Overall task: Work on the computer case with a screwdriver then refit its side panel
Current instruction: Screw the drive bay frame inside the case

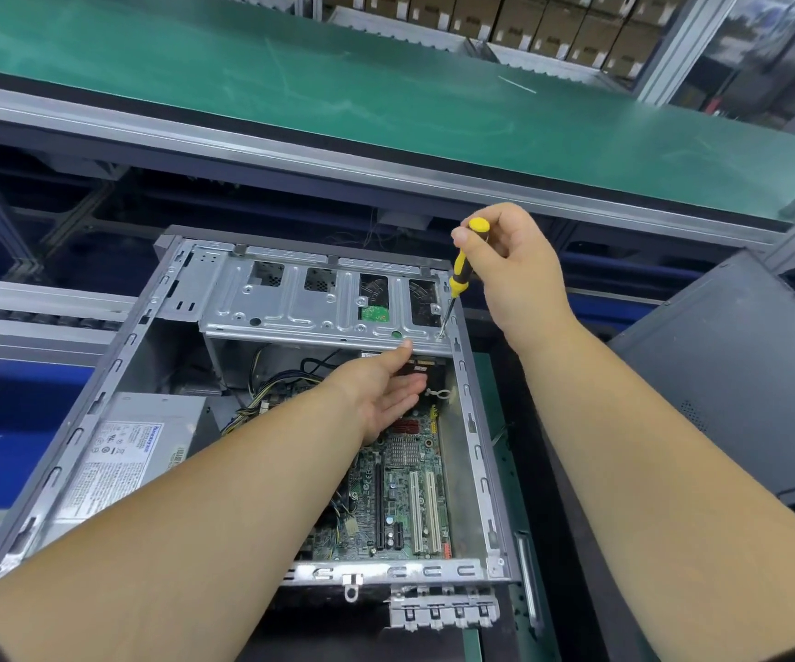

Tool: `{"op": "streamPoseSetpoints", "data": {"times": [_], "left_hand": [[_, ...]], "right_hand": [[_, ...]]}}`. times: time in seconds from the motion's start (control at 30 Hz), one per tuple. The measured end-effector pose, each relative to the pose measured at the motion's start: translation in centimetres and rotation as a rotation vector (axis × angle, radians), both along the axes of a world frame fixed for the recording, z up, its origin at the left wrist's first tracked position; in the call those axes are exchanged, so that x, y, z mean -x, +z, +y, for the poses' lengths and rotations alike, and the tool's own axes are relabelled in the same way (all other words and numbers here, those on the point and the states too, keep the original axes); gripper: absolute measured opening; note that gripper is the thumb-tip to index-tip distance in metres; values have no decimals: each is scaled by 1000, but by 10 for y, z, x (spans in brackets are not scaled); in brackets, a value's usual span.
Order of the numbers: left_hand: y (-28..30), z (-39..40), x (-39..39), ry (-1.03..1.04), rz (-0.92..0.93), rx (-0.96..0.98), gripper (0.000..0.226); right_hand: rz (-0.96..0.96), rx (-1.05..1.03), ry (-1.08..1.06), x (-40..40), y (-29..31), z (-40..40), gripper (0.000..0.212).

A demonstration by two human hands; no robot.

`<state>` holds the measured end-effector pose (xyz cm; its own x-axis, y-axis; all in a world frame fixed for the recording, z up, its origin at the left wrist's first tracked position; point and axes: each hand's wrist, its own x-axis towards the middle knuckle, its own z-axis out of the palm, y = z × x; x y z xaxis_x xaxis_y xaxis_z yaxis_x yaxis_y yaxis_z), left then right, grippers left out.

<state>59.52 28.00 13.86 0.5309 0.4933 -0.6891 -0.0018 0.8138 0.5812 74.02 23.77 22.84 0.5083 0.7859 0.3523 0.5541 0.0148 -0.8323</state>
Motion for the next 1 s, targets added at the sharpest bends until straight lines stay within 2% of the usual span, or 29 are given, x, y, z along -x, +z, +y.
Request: {"op": "streamPoseSetpoints", "data": {"times": [0.07,0.17,0.33,0.4,0.5,0.57,0.67,0.8,0.9,1.0], "left_hand": [[3,0,0,-77,80,-17,42],[9,-2,1,-218,202,-114,45],[26,-21,3,-415,188,-413,39],[32,-29,7,-473,226,-676,35],[38,-38,13,-528,386,-1189,27],[40,-46,14,-515,410,-1369,22],[46,-62,8,-579,420,-1532,13],[55,-90,-6,-811,425,-1754,7],[52,-118,-21,-893,433,-1794,11],[41,-141,-37,-959,517,-1827,15]], "right_hand": [[-114,27,-32,3,9,-5,11],[-151,-77,-72,6,20,-17,11],[-43,-188,-176,-4,25,-49,8],[-6,-178,-206,-12,19,-67,4],[28,-141,-225,-27,3,-95,5],[68,-97,-224,-35,-12,-113,6],[160,-27,-189,-48,-37,-137,7],[192,64,-130,-63,-64,-168,8],[199,129,-80,-74,-81,-192,7],[211,215,-7,-81,-98,-214,8]]}}
